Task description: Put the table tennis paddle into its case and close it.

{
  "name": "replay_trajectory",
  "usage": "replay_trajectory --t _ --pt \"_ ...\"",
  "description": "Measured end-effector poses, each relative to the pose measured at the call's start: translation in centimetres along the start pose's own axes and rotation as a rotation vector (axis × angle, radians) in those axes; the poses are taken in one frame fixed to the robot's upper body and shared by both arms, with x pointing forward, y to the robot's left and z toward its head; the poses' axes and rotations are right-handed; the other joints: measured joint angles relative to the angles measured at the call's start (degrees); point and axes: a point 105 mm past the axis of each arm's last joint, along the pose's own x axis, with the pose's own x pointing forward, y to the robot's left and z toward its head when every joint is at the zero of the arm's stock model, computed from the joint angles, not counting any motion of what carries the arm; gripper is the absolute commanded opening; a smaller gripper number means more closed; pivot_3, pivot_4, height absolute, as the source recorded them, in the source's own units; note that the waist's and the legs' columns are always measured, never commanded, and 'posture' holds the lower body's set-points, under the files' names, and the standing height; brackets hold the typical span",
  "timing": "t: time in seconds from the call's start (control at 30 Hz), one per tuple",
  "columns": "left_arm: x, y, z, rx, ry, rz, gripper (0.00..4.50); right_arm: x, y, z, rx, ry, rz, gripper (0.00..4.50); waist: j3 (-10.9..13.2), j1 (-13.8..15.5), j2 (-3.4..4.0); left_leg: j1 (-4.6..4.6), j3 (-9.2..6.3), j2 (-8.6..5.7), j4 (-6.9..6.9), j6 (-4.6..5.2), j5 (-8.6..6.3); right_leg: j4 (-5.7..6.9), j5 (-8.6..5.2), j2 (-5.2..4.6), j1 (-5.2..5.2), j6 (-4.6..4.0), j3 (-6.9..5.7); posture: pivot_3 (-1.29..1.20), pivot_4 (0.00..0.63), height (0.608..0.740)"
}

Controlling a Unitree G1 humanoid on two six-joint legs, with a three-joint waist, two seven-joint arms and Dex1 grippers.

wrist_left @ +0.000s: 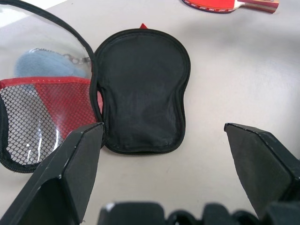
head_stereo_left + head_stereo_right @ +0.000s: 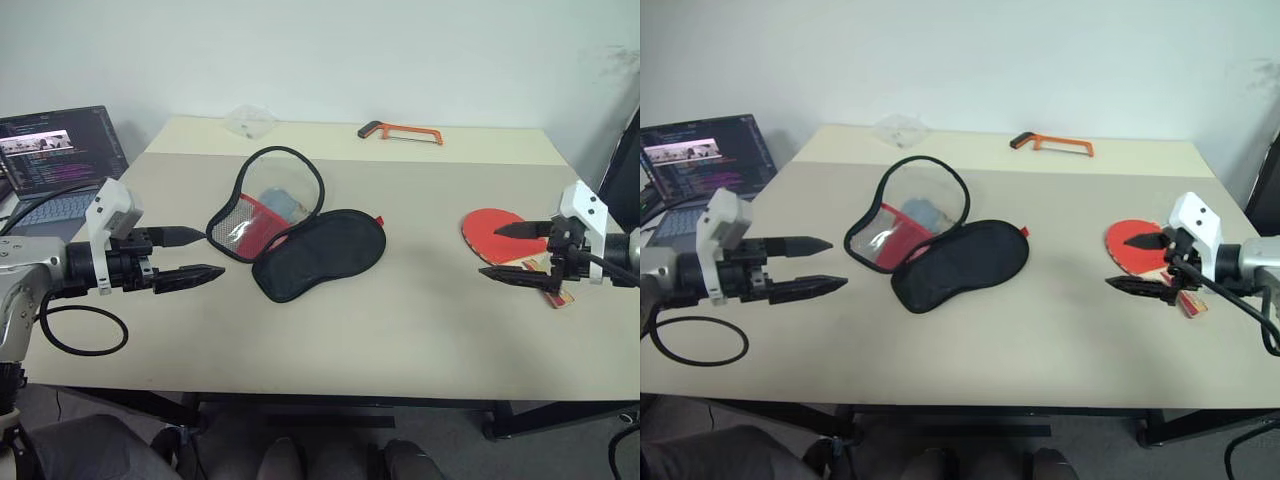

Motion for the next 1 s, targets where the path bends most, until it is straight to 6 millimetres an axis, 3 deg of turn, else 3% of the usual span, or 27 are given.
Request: replay_trajectory --t 0.23,0.4,0.53,0.73,0.83,1.0 --pt "-0.5 0.9 0.8 0.016 -0.009 0.047 4.5 1.4 0.6 0.0 0.017 -0.034 0.041 4.49 0.0 0.0 0.0 0.0 0.0 0.0 0.0 0.0 0.0 0.03 0.0 0.01 -0.01 0.0 0.0 0.0 0.15 0.74" --pt "-0.9 3.6 1.2 -0.007 -0.045 0.196 4.5 2.7 1.0 0.6 -0.002 -0.058 0.072 4.49 0.0 0.0 0.01 0.0 0.0 -0.01 0.1 0.0 0.0 0.1 0.01 0.02 0.0 0.02 0.01 0.0 0.15 0.74" --pt "0.2 6.7 0.4 -0.111 -0.087 0.321 4.5 3.3 1.2 1.3 -0.025 -0.084 0.088 4.49 0.0 0.1 -0.01 -0.05 -0.12 -0.01 0.37 0.0 0.0 0.4 0.0 0.1 -0.02 0.02 -0.02 0.0 0.15 0.74" --pt "2.3 9.8 -2.6 -0.26 -0.015 0.436 4.5 3.8 1.2 1.3 -0.034 -0.092 0.081 4.49 0.0 0.1 -0.02 -0.05 -0.12 -0.03 0.52 0.0 0.01 0.58 0.02 0.11 -0.02 0.05 0.0 0.0 0.15 0.74" --pt "3.7 10.3 -4.7 -0.325 0.046 0.465 4.5 3.8 1.2 1.2 -0.035 -0.088 0.074 4.49 0.0 0.1 -0.02 -0.05 -0.14 -0.03 0.52 0.0 0.01 0.66 0.02 0.12 -0.03 0.05 0.0 0.0 0.15 0.74" --pt "6.1 10.8 -6.6 -0.378 0.073 0.491 4.5 3.8 1.2 0.6 -0.028 -0.065 0.07 4.49 0.0 0.1 -0.03 -0.11 -0.17 -0.03 0.52 0.0 0.01 0.73 0.03 0.13 -0.1 0.04 -0.01 0.0 0.15 0.74"
